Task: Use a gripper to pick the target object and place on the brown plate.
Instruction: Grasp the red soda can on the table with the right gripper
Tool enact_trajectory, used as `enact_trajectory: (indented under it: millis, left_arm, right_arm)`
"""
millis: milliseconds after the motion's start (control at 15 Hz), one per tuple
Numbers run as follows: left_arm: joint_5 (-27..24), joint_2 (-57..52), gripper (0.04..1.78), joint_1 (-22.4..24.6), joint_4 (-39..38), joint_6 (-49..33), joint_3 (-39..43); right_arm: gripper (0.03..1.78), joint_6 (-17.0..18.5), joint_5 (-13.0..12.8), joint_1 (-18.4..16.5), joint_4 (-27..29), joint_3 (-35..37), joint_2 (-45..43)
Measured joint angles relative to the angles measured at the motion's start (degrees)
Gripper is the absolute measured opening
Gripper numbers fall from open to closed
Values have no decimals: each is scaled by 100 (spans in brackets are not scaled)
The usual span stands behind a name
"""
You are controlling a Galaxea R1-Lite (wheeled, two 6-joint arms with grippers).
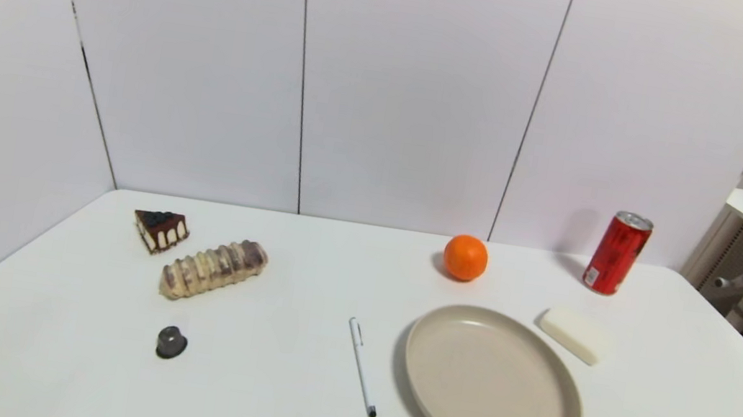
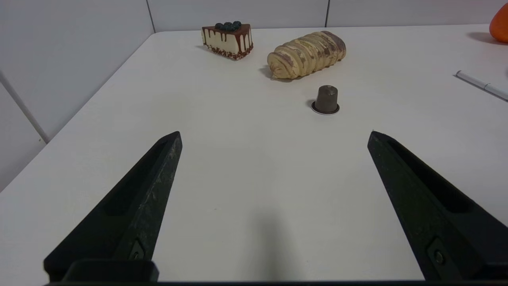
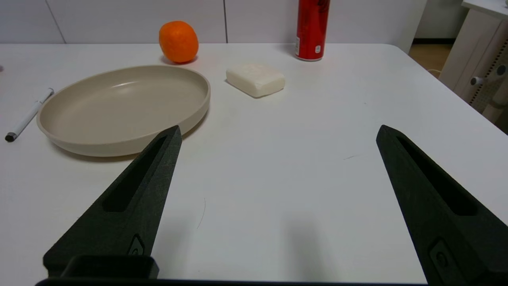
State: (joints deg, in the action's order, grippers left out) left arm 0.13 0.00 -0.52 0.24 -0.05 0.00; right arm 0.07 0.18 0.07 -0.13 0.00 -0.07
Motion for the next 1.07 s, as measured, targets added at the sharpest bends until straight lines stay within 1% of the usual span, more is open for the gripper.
enact_trajectory:
  millis: [200, 267, 400, 533, 733, 800, 1067]
  left_arm:
    - [2, 0, 169, 0, -2, -5, 0]
    - [2, 0, 169, 0, 0, -2, 0]
    - [0, 0, 169, 0, 0, 0, 0]
    - [2, 0, 169, 0, 0, -2, 0]
    - [2, 0, 169, 0, 0, -2, 0]
    - [0, 0, 169, 0, 0, -2, 0]
    - [2, 0, 169, 0, 0, -2, 0]
  right_arm:
    - [169, -21, -7, -2, 2, -33, 145]
    - [169, -29, -7, 0, -49, -167, 345]
    - [169, -23, -16, 20, -162, -641, 1009]
    - [169, -7, -117, 26, -297, -1328, 1903]
    - [169, 66, -462, -40, -369, -2453, 3463]
    - [169, 89, -541, -80, -391, -2836, 3999]
    - [169, 102, -679, -238, -479, -4354, 6215]
